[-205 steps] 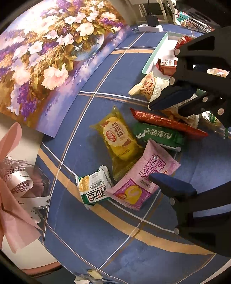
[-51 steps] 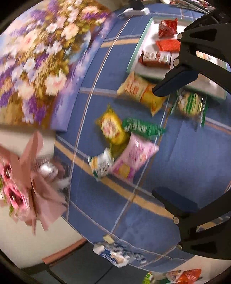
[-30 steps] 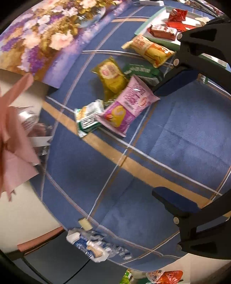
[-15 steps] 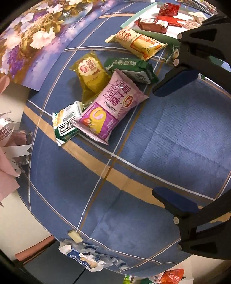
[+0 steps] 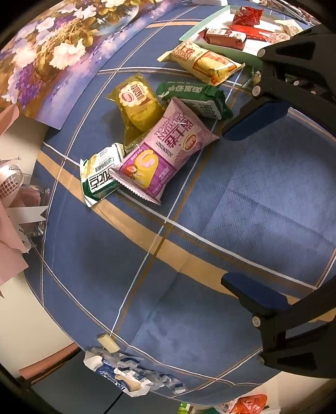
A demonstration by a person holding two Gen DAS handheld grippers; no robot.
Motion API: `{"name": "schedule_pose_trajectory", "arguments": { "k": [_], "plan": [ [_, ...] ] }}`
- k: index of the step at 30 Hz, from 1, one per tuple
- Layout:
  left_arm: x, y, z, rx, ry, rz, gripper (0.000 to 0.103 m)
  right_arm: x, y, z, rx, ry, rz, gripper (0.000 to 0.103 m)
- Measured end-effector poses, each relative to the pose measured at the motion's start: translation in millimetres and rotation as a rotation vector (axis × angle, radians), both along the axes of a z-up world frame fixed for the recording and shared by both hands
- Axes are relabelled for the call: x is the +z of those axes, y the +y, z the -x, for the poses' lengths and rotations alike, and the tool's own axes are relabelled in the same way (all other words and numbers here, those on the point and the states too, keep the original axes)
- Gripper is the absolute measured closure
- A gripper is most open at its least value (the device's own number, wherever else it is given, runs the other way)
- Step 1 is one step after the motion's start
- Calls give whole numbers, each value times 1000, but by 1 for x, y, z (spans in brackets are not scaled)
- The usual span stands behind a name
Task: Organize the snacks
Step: 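Grasp the green-wrapped round cookie with the right tool while the left tool grasps the green packet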
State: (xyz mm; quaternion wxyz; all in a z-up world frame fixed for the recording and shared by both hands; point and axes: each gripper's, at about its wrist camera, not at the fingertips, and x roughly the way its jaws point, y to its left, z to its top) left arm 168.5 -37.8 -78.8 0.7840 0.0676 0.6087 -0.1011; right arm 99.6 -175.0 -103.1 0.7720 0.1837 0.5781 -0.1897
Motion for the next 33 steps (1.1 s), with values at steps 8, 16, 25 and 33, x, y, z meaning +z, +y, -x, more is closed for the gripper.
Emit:
{"name": "schedule_pose_trajectory", "arguments": {
  "k": [8, 16, 25, 33],
  "plan": [
    [-2, 5, -3, 12, 9, 13, 2, 0, 8, -9, 30, -43, -67, 42],
    [-2, 5, -1, 14, 9, 13, 2, 5, 20, -16, 53, -72, -84, 43],
    [-12, 1, 0, 0, 29, 1, 2, -12, 20, -17, 53, -2, -47, 43],
    [-13, 1, -2, -9, 23, 22, 2, -22, 31, -22, 57, 18, 16, 49]
  ]
}}
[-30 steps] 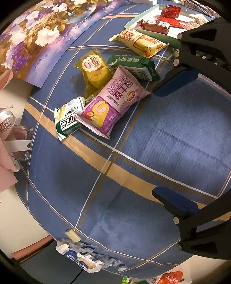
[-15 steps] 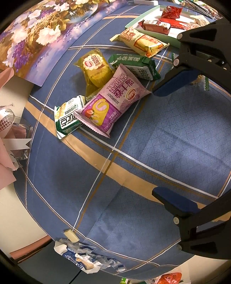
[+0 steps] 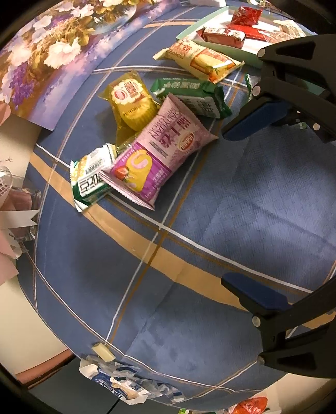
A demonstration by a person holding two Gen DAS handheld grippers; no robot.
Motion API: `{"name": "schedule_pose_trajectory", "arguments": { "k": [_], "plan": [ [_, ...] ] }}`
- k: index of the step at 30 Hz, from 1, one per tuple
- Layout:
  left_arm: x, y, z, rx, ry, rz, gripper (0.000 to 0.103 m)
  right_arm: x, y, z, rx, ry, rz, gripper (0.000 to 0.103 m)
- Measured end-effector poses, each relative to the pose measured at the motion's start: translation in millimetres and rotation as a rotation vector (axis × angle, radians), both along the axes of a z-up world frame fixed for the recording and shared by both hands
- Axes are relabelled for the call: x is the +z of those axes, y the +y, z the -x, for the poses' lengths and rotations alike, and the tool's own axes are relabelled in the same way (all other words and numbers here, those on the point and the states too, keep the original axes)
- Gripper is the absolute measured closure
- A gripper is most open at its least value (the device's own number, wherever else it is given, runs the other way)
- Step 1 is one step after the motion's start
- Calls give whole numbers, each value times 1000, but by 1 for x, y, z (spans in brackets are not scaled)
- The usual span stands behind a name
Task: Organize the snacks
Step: 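Grasp the green-wrapped round cookie with the right tool while the left tool grasps the green packet, then carry the cookie and green packet into the white tray and open both tools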
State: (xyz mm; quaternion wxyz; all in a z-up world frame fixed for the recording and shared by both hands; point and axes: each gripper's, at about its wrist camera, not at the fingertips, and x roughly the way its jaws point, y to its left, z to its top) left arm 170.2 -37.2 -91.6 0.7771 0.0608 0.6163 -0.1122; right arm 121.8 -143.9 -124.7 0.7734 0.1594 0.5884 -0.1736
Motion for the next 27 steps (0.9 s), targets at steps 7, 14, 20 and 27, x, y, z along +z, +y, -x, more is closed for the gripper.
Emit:
{"name": "schedule_pose_trajectory", "arguments": {
  "k": [7, 14, 20, 27],
  "plan": [
    [12, -14, 2, -36, -43, 88, 2, 15, -11, 9, -52, -50, -3, 50],
    [26, -41, 7, -101, -69, 190, 2, 48, -43, 24, -122, -146, -42, 50],
    [32, -67, 12, -181, -116, 183, 17, 65, -79, 41, -196, -196, -69, 50],
    [22, -99, 19, -265, -142, 117, 48, 67, -104, 58, -257, -212, -98, 50]
  ]
}}
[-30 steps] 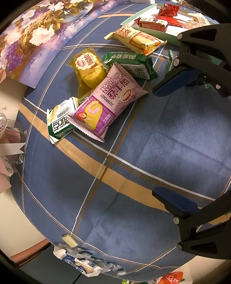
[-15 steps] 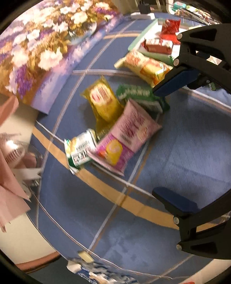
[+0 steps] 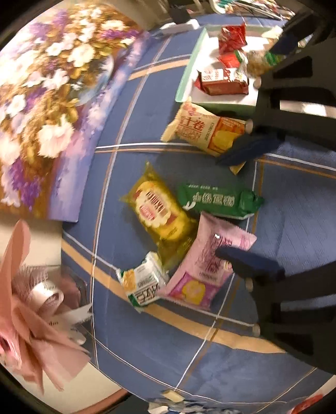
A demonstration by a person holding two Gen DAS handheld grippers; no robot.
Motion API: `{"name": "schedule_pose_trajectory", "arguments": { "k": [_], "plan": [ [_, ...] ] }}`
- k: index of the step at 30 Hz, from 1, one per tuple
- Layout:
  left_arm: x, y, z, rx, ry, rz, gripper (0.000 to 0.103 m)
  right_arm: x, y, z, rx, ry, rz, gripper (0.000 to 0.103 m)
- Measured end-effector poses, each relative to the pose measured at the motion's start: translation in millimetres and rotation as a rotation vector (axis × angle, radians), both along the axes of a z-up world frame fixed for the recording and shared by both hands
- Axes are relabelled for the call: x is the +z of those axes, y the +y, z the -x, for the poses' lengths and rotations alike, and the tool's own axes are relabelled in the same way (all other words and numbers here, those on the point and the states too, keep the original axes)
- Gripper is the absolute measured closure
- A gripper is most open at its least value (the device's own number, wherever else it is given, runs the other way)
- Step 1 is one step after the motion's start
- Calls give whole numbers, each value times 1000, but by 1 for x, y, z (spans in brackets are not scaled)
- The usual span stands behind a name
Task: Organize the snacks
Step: 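Carry the cookie and green packet into the white tray and open both tools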
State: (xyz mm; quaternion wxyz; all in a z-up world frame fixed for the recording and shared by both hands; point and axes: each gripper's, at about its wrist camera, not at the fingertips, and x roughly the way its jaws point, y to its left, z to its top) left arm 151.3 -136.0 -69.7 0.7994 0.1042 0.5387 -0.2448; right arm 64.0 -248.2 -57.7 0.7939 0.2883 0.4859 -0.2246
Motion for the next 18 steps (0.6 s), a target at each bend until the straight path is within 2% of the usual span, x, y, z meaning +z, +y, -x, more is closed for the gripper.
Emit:
{"name": "schedule_pose_trajectory", "arguments": {
  "k": [2, 4, 11, 15, 18],
  "plan": [
    [-7, -3, 0, 4, 21, -5, 65, -1, -3, 2, -9, -3, -9, 50],
    [-14, -4, -1, 15, 46, 0, 77, -1, -4, 2, -11, -5, -11, 50],
    [-4, 3, 0, 37, 69, 61, 78, 2, -14, 9, -38, -32, -38, 50],
    [19, 1, 8, 24, 50, 119, 78, 9, -27, 20, -70, -50, -38, 50],
    [38, -10, 21, -30, 52, 190, 78, 11, -43, 33, -116, -49, -42, 50]
  ]
}}
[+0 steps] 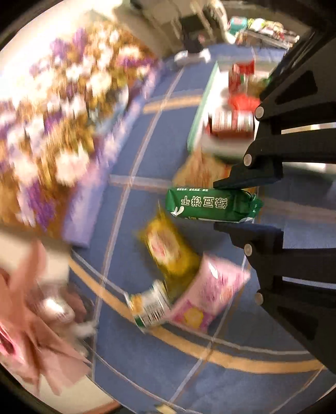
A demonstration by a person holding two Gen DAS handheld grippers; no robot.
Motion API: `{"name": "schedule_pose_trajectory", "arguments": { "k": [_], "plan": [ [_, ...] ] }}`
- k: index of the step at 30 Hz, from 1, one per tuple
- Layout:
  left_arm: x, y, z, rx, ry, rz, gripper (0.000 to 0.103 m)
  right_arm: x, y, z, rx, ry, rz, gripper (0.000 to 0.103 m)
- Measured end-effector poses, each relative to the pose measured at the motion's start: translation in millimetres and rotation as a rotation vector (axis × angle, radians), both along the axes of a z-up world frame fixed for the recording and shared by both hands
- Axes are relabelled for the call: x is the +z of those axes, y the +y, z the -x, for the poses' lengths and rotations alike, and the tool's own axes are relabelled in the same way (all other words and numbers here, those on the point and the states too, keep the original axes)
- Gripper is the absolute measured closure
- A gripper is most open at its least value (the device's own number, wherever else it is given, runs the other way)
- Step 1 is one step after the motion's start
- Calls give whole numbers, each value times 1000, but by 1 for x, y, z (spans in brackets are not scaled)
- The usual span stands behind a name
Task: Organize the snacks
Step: 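Carry the cookie and green packet into the white tray and open both tools, then withdraw both tools from the tray toward the remaining snacks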
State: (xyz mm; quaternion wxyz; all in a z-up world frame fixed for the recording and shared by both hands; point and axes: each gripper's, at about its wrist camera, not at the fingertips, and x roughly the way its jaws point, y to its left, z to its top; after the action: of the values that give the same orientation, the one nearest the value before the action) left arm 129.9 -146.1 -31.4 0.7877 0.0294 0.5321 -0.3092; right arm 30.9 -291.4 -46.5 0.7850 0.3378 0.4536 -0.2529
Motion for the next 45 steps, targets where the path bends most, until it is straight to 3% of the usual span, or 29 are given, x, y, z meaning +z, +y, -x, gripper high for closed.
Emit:
{"name": "schedule_pose_trajectory", "arguments": {
  "k": [4, 9, 19, 28, 30, 32, 36, 39, 41, 45],
  "plan": [
    [16, -30, 29, -125, -14, 51, 78, 0, -27, 25, -82, 27, 8, 50],
    [3, -65, 59, -213, -9, -8, 78, 1, -58, 59, -166, 47, 18, 50],
    [-13, -88, 80, -237, 11, -71, 78, -8, -95, 98, -263, 105, 43, 50],
    [-19, -99, 90, -249, 17, -103, 77, -17, -107, 116, -297, 104, 7, 49],
    [-12, -99, 91, -249, 3, -96, 72, -17, -107, 116, -296, 100, -3, 49],
    [-5, -99, 92, -249, -13, -92, 59, -17, -108, 114, -291, 101, -3, 49],
    [7, -99, 95, -244, -37, -102, 58, -13, -107, 116, -295, 97, -1, 49],
    [12, -98, 94, -222, -46, -137, 50, -11, -107, 116, -297, 99, 2, 48],
    [14, -98, 93, -208, -68, -159, 32, -11, -107, 116, -293, 98, -3, 43],
    [12, -94, 89, -157, -114, -208, 26, -12, -105, 115, -279, 86, -11, 31]
  ]
}}
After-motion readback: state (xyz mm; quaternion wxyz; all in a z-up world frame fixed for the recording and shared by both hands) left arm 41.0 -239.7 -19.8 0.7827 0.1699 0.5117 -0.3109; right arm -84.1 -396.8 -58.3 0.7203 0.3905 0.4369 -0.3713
